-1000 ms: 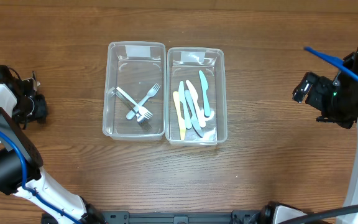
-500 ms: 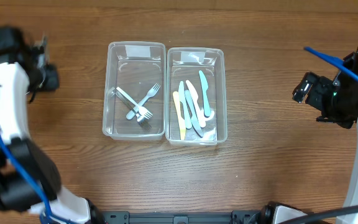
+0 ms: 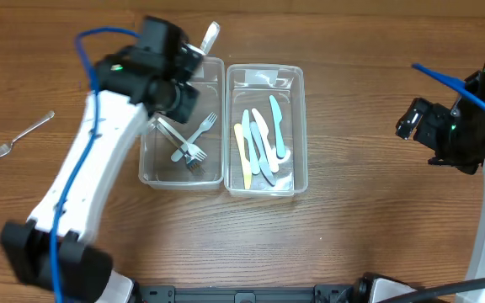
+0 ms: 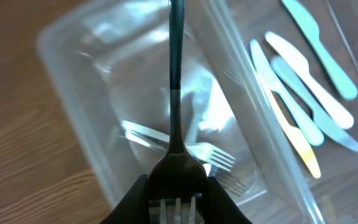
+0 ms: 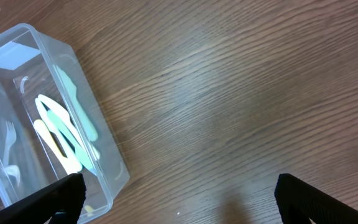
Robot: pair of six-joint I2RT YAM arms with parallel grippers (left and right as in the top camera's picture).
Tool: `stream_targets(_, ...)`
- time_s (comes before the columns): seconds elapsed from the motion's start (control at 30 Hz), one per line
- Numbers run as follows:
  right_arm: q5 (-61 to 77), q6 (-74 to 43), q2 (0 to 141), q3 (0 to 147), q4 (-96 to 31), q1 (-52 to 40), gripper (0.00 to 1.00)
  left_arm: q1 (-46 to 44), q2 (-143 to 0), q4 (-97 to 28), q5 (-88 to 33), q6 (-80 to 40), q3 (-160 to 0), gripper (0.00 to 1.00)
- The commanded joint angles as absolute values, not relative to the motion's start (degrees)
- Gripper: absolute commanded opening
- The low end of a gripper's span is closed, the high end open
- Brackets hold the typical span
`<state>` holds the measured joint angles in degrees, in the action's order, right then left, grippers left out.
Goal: Pack container
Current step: 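Carry second metal fork into the left container and release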
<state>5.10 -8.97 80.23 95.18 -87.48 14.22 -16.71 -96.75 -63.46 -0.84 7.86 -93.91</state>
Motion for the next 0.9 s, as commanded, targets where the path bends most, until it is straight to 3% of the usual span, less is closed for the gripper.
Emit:
stream_targets(0.0,5.28,-9.02,79.53,95.31,-87.31,13.98,1.00,-17.28,-102.76,-63.42,-0.05,8.51,-92.73,0.04)
stream_targets(0.27,5.28,-9.02,79.53,95.31,-87.31,14.00,1.00,-17.28,-113.14,-64.88,-0.05,8.56,-92.33,0.04)
stream_targets(0.4,5.28,-9.04,79.53,95.31,-87.31,14.00,1.00,-17.28,-113.84,-64.90,-0.01,8.58,-92.33,0.18)
stream_targets(0.67,5.26,-9.02,79.53,95.31,-87.33,14.00,1.00,-17.17,-111.07,-66.17,4.16,7.44,-92.79,0.32)
stream_targets(0.73,5.26,-9.02,79.53,95.31,-87.31,13.98,1.00,-16.78,-108.14,-66.39,5.80,6.79,-92.79,0.51)
stream_targets(0.87,5.26,-9.02,79.53,95.31,-87.26,14.00,1.00,-15.57,-102.87,-66.54,6.31,6.20,-92.79,0.66)
